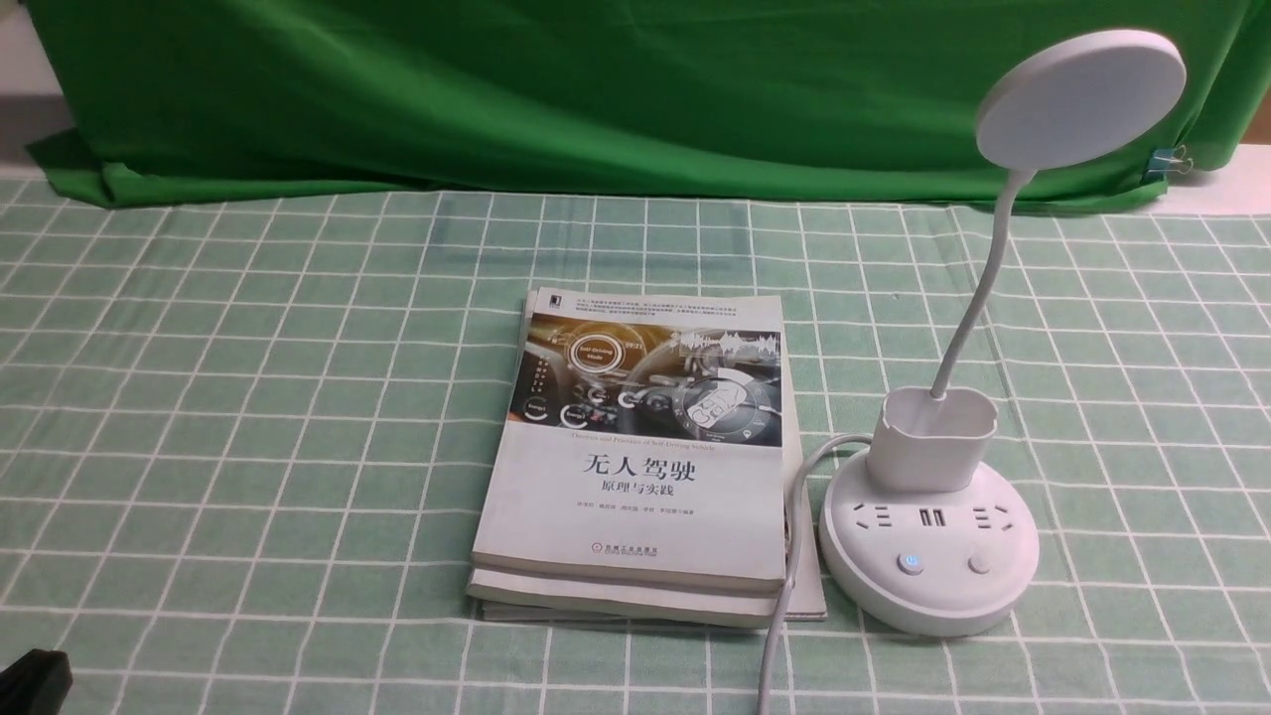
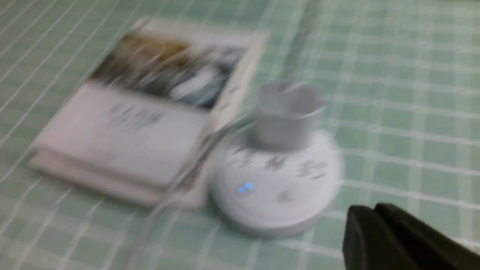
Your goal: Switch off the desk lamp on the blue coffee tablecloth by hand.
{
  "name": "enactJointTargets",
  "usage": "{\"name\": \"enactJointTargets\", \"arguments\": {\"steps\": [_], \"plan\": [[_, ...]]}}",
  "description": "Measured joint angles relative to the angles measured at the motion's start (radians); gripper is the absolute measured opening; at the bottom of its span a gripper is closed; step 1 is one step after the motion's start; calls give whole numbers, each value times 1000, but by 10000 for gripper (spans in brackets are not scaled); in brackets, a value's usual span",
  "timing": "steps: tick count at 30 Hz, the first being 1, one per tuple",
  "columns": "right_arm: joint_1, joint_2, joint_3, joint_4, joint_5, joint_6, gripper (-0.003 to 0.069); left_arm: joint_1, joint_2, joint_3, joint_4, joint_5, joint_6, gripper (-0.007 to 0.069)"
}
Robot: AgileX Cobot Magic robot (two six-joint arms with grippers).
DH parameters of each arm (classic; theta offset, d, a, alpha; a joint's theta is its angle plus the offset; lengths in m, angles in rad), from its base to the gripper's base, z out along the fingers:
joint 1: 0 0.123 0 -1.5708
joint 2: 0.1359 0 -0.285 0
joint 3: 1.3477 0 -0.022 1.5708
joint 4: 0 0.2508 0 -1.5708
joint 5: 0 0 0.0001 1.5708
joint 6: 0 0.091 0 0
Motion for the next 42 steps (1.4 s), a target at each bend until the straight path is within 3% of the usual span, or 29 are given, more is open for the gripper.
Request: {"name": "enactJointTargets", "arguments": {"steps": [5,12,42], "plan": [[-104,-225,272,-47,-222,-1,30,0,0,0,0,0,0,0],[-130,-421,462,-103,-305,-2,30,0,0,0,0,0,0,0],[-131,-446,465,-109,-336,-1,94,0,0,0,0,0,0,0]]}}
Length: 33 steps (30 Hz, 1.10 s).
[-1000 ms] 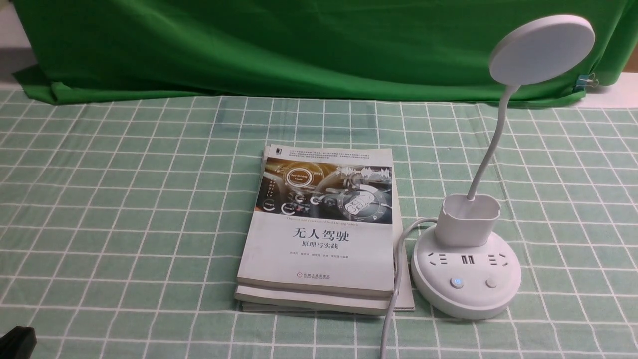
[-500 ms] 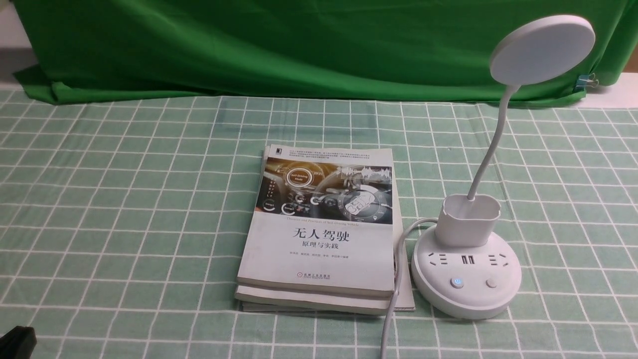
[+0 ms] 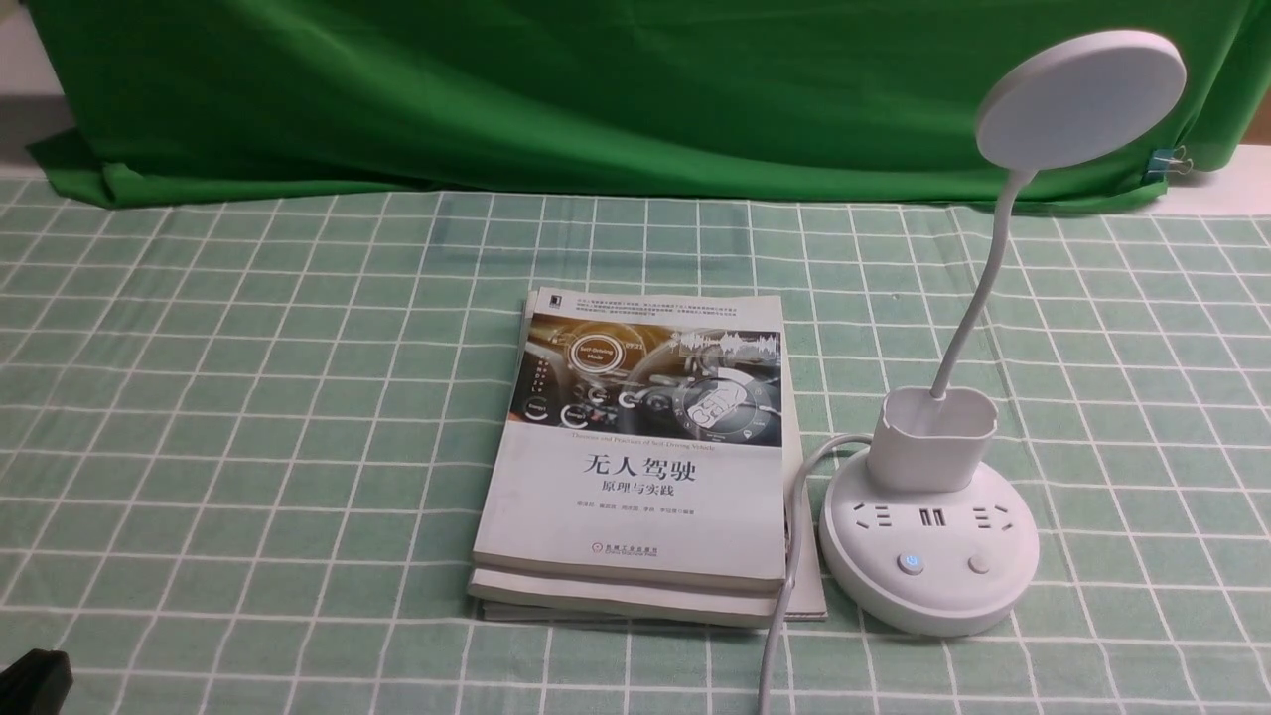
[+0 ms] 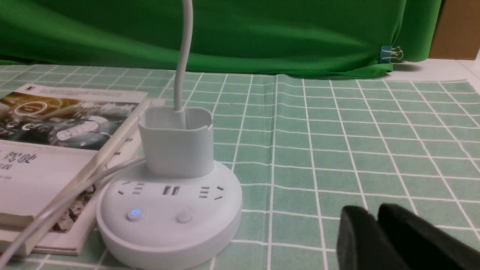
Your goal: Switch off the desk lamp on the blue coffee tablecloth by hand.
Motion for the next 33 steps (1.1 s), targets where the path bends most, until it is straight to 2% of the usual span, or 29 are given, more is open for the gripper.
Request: {"name": "enactJointTargets", "arguments": {"steps": [33], "plan": [[0,0,0,-1,-4,0,160,0,0,0,0,0,0,0]]}}
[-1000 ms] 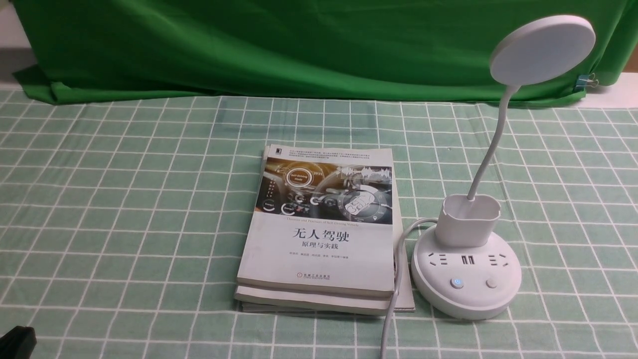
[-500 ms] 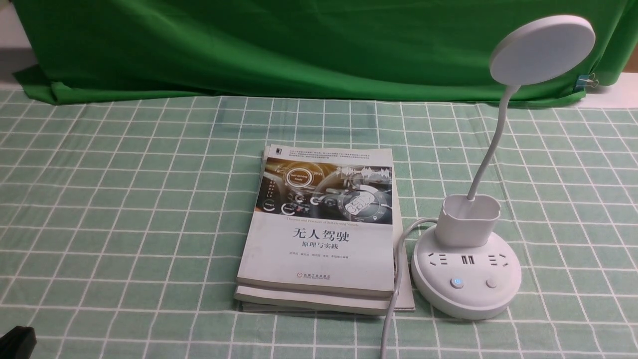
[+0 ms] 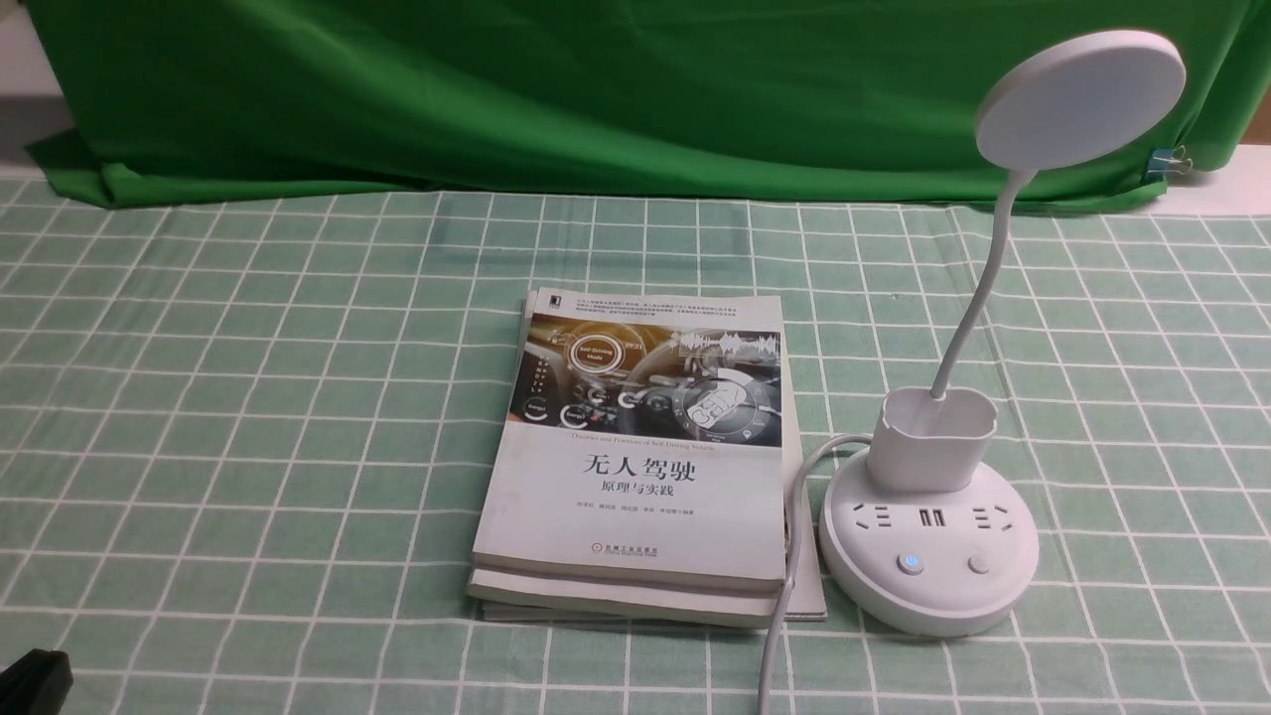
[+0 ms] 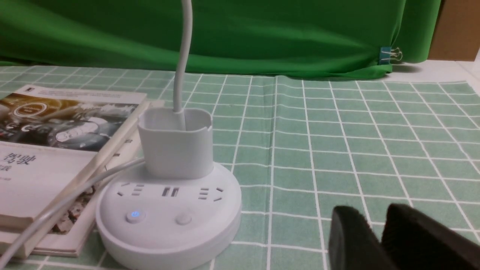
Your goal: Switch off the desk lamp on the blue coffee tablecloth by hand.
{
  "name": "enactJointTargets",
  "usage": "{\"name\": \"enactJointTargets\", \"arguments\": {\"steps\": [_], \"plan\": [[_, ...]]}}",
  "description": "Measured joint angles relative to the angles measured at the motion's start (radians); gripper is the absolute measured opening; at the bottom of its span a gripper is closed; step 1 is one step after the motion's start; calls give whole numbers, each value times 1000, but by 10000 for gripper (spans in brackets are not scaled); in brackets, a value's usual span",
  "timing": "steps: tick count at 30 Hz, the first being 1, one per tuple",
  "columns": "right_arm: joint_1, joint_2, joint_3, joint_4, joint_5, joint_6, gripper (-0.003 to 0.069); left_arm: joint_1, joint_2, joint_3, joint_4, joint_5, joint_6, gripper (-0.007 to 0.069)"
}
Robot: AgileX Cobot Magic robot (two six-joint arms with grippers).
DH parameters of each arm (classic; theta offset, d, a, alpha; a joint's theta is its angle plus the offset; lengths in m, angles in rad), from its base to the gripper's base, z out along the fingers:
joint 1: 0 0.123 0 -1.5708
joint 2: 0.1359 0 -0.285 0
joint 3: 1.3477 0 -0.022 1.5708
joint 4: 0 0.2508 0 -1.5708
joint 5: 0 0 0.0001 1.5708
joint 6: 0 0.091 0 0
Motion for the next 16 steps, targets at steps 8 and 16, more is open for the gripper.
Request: {"name": "enactJointTargets", "arguments": {"steps": [8,16], "plan": [[0,0,0,0,-2,0,177,0,0,0,0,0,0,0],[0,0,0,0,-2,0,194,0,0,0,0,0,0,0]]}}
